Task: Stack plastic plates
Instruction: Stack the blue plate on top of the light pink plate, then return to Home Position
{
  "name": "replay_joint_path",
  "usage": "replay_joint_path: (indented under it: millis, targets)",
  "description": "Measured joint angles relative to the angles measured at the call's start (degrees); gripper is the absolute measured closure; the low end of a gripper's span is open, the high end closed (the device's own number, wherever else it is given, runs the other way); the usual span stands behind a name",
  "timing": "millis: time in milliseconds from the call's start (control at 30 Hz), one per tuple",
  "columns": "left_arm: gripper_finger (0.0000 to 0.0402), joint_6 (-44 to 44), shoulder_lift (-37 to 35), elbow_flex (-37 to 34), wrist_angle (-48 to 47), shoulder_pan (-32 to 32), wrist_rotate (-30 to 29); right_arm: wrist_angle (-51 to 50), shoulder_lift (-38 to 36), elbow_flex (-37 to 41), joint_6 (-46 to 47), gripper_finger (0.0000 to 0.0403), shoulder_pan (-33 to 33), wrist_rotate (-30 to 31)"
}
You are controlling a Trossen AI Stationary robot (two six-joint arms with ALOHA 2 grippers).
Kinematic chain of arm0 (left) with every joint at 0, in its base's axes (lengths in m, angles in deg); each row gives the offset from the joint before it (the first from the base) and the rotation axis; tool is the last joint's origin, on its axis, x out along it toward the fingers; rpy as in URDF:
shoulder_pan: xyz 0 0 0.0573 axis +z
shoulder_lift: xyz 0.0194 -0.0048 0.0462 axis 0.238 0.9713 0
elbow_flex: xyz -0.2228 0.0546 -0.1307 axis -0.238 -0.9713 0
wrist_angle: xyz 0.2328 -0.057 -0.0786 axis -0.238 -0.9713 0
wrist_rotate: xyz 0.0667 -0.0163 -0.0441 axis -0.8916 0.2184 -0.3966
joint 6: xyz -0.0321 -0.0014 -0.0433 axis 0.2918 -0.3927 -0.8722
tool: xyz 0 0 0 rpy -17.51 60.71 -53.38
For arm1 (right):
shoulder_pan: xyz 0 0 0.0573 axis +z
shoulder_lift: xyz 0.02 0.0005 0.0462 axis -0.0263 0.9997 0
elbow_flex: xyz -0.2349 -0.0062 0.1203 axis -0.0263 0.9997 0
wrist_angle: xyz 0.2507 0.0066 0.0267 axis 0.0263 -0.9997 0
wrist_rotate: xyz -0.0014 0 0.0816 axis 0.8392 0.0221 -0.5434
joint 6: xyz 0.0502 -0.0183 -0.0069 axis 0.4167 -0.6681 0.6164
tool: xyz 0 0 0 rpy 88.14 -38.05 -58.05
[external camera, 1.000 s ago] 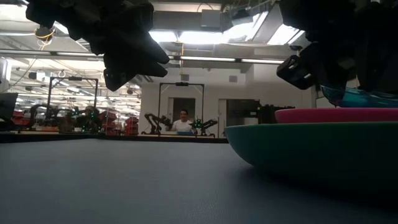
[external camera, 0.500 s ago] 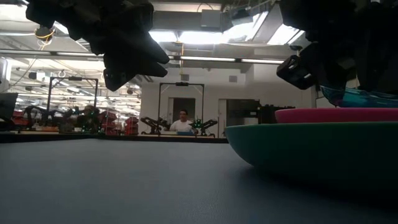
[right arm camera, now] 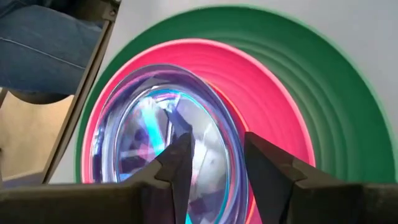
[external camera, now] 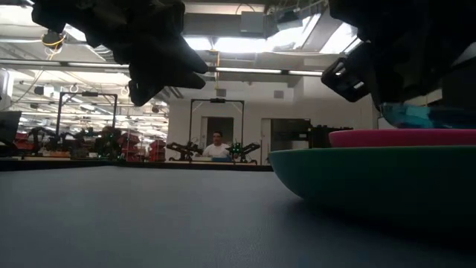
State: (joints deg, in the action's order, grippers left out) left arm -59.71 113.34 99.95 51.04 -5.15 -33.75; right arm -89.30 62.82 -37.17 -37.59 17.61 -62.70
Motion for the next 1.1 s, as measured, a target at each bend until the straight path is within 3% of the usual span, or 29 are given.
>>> replay_joint_path:
  millis: [733,1100]
  targets:
    - [0.0308,0.7,0.0,0.0,0.9,0.0,-1.5,-0.5,-0.8,0.0,-2.5,0.0268,-2.8,1.1]
    - [0.0308,12.1,-0.2,0.0,15.4,3.0,-0.3,1.4,-9.0,0.0,-7.6,0.0268,-2.8,7.0]
